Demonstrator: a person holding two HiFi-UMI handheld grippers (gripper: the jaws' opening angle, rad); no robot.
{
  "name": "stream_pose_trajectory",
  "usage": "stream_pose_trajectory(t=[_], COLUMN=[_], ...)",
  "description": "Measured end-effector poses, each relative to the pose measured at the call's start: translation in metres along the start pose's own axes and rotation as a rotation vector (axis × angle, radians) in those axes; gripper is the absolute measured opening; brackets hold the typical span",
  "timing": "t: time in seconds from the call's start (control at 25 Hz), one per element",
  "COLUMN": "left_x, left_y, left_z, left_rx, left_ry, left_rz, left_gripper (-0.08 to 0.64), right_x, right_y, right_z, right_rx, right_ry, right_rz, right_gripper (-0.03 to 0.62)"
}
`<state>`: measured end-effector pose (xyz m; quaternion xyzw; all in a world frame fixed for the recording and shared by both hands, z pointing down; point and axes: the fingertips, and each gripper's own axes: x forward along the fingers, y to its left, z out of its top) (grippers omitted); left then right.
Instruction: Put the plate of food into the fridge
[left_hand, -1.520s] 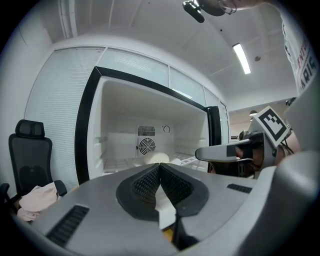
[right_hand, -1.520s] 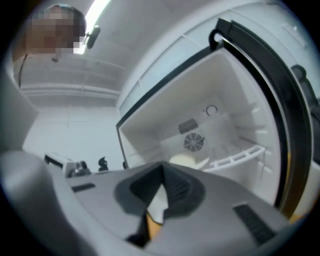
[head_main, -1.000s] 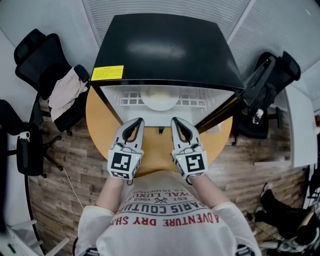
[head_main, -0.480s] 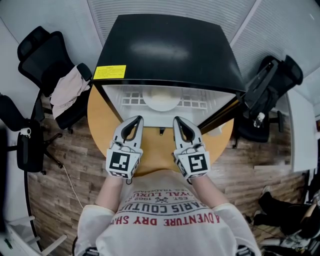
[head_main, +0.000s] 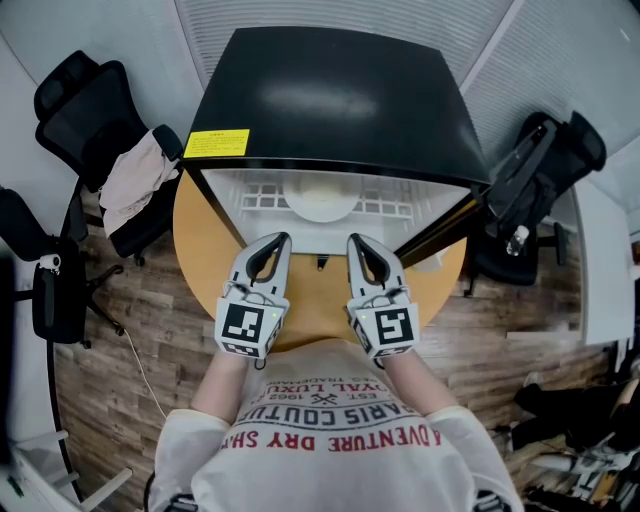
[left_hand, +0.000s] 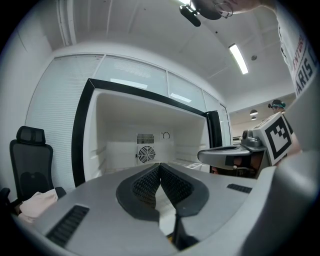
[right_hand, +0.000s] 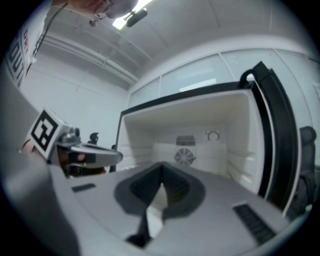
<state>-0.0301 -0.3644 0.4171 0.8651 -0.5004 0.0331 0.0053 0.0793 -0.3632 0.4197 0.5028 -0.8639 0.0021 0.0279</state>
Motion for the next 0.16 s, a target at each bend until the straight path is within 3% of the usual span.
stream_pose_trajectory(t=[0.16], left_x=[0.0026], left_y=[-0.0003], left_z=[0.0016], left_rx=[-0.003], left_ry=[-0.008], left_rz=[0.008], left_gripper=[0.032], right_x=[0.0012], right_y=[-0.0024], right_z=[-0.0013], right_rx=[0.0], right_ry=[-0.005], right_rz=[0.0], right_gripper=[0.028])
